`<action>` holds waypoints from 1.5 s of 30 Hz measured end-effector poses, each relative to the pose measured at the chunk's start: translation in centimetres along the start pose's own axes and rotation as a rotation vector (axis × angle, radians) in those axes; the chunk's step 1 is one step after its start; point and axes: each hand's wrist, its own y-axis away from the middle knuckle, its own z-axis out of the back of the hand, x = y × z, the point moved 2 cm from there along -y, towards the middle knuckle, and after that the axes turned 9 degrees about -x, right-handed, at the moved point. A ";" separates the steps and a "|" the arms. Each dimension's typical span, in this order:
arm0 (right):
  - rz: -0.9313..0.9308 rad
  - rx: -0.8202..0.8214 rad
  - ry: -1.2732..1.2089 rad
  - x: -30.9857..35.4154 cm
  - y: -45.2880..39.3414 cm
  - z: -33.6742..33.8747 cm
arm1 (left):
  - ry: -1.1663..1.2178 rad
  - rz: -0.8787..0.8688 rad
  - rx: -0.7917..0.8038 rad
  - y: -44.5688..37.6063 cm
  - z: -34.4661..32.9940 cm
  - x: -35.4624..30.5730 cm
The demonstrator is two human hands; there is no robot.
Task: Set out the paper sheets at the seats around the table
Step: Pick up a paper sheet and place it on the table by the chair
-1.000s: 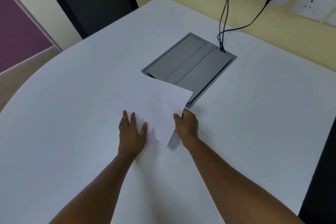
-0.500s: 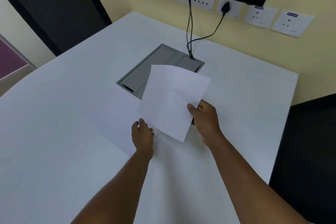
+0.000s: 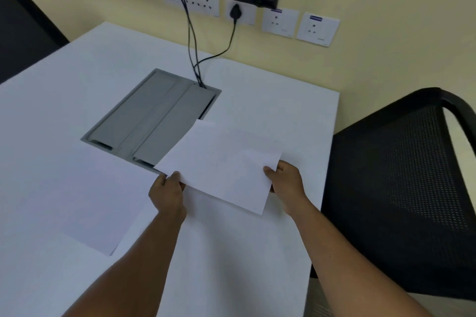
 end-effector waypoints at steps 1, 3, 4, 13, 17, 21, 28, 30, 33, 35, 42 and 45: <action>-0.016 -0.043 0.018 -0.5 -0.7 0.9 | -0.042 -0.015 0.019 0.4 -0.7 0.4; -0.046 -0.131 0.054 -1.7 -2.3 2.6 | -0.093 -0.032 0.068 0.9 -2.0 1.4; -0.055 -0.162 0.065 -2.2 -2.9 3.2 | -0.131 -0.036 0.094 1.1 -2.5 1.9; -0.163 -0.344 0.101 -6.3 -6.3 6.5 | -0.335 -0.085 0.198 2.0 -5.0 5.0; -0.166 -0.378 0.149 -6.9 -7.3 6.8 | -0.386 -0.116 0.189 2.2 -5.2 5.0; -0.138 -0.405 0.211 -7.1 -8.0 6.8 | -0.447 -0.137 0.178 2.1 -5.2 4.8; -0.094 -0.438 0.293 -7.3 -7.9 6.2 | -0.546 -0.177 0.138 1.8 -5.0 5.1; -0.080 -0.440 0.310 -7.4 -7.7 6.1 | -0.565 -0.197 0.128 1.7 -4.9 5.2; -0.071 -0.446 0.333 -7.5 -7.7 6.3 | -0.585 -0.213 0.128 1.7 -5.0 5.5; -0.077 -0.449 0.335 -7.6 -7.7 6.2 | -0.590 -0.218 0.125 1.6 -5.0 5.5; 0.010 -0.528 0.305 -8.2 -6.7 5.4 | -0.571 -0.167 0.117 1.4 -4.8 5.2; 0.017 -0.533 0.285 -8.2 -6.6 5.4 | -0.553 -0.157 0.120 1.2 -4.7 5.4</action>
